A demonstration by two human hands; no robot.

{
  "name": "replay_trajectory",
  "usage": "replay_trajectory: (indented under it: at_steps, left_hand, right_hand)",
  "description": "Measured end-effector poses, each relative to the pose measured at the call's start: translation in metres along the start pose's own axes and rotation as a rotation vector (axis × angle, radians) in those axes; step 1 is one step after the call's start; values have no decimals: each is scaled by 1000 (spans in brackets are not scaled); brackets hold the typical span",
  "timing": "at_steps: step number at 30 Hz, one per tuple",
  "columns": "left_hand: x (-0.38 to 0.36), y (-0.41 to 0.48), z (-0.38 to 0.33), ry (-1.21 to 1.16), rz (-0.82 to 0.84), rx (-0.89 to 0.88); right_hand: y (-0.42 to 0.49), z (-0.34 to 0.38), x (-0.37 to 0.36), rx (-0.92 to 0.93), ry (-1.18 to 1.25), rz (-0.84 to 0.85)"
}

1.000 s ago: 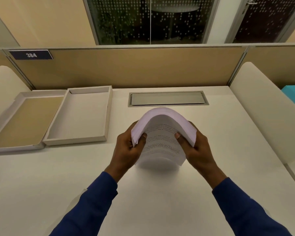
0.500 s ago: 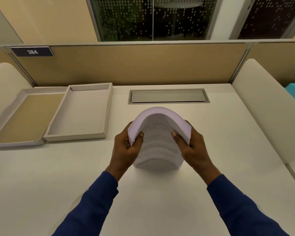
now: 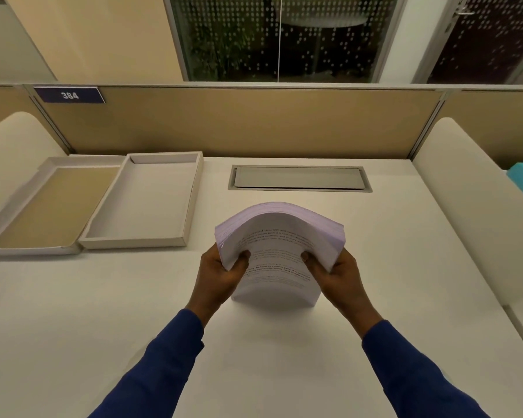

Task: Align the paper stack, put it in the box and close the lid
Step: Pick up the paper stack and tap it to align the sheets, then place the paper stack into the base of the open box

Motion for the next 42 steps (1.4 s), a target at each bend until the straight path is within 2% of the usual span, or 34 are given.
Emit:
replay_trajectory:
  at_steps: [8,17,23,33,42]
  left_hand:
    - [-4,-1,37,11,-12,121]
    - [27,31,46,-157,-7,216]
    - [108,79,51,-214,-49,257]
    - [268,205,70,-79,-122,428]
    - [340,312,104,-52,-86,617]
  right_hand:
    - [-11,-36,-5,-97,-22,-29]
    - [31,-7,-41,-62,-67,73]
    - [83,1,-125,-123,-37,94]
    - [194,-13,-302,-280,23,122]
    - [283,-62,-399,-475,40,152]
Point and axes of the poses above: each hand's wrist, its own y-axis towards the middle knuckle, its own x-axis out of the back of the hand, z = x × y, the point moved 4 cm from there along y, towards the middle knuckle, and after that the axes turned 10 degrees about x, right-handed, at the moved point
